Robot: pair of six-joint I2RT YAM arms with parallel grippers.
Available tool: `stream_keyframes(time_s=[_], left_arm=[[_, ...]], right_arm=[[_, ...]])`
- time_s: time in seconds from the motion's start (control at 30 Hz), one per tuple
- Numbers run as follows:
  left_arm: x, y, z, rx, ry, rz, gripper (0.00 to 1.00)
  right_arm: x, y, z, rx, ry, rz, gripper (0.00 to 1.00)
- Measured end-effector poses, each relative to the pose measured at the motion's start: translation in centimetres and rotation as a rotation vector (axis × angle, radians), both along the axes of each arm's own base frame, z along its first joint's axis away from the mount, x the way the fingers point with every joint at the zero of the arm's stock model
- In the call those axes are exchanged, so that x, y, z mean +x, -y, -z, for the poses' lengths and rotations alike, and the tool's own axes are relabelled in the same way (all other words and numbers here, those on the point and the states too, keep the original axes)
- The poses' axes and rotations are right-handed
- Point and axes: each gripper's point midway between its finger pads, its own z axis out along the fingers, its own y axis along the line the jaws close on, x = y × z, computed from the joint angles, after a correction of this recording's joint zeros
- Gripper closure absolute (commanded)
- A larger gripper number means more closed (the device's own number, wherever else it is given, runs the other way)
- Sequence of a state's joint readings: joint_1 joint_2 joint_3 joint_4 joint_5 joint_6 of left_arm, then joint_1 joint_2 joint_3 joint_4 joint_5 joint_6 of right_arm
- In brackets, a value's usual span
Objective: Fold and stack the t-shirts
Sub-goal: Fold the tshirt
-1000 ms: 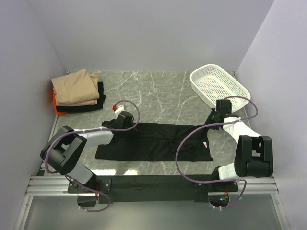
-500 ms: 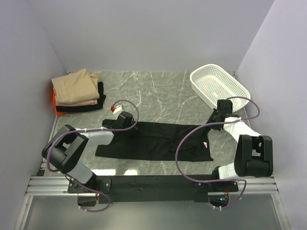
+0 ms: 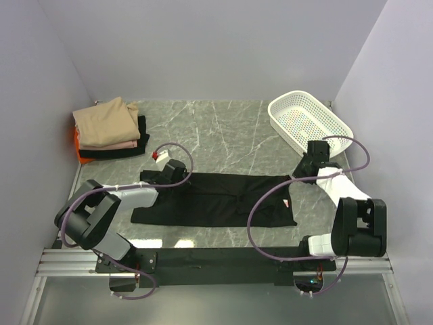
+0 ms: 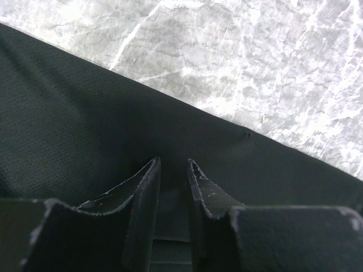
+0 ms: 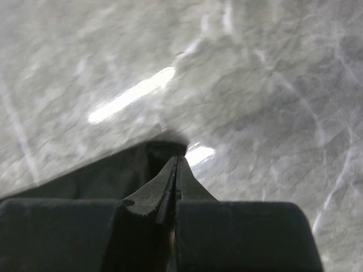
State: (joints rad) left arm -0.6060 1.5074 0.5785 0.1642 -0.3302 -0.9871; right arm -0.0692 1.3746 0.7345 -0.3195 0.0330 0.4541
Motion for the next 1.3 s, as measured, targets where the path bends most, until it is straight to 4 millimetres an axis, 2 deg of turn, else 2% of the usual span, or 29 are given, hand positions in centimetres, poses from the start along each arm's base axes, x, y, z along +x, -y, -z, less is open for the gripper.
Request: stream_keyframes(time_s=[0.07,0.13,0.23,0.3,0.37,0.43,0.5,0.63,0.67,0.87,1.13,1.3], left_arm=[[-0.1,-0.1,-0.1,0.015,-0.008,0.007,0.68],[-0.3,-0.4,-0.3,0.044,-0.017,0.015,0.67],[-0.2,-0.9,-1.4,0.075,-0.005,0.016,0.67],[0.1,-1.0,-2.6,0.08,0.018,0.016,0.67],[0.3,-1.0,-3.5,0.077,0.043,0.017,0.67],[0.2,-1.0,-3.5,0.082,0.043,0.02,0.67],[-0.2,-1.3,-2.9,0.09,0.031,0.021,0.68],[-2.0,-2.5,-0.4,0.127,-0.032,0.024,0.68],[-2.5,-2.8,0.2,0.136,-0.05,0.026,0.67],[-2.6,-2.8,0.2,0.126,-0.044,0.023,0.68],[-2.6,-2.8,0.2,0.125,-0.042,0.024,0.67],[-2.7,-2.9,0.1,0.125,-0.04,0.025,0.67]], right_arm=[[-0.1,-0.8,-1.1,-0.002,0.026,-0.025,1.0],[-0.3,-2.4,-2.4,0.001,0.06,-0.077,0.99],[-0.9,-5.7,-4.4,0.016,0.117,-0.17,0.96],[-1.3,-7.8,-4.7,0.035,0.124,-0.227,0.96],[-1.9,-9.6,-4.4,0.057,0.107,-0.275,0.96],[-2.5,-10.8,-3.7,0.067,0.074,-0.305,0.96],[-3.1,-11.7,-2.8,0.071,0.04,-0.323,0.95],[-5.1,-13.5,-1.1,0.067,-0.03,-0.376,0.95],[-5.5,-13.8,-0.8,0.066,-0.043,-0.386,0.95],[-8.1,-14.9,0.5,0.036,-0.11,-0.416,0.94],[-11.8,-14.5,3.0,-0.019,-0.236,-0.426,0.94],[-13.0,-15.6,3.2,-0.024,-0.254,-0.474,0.94]])
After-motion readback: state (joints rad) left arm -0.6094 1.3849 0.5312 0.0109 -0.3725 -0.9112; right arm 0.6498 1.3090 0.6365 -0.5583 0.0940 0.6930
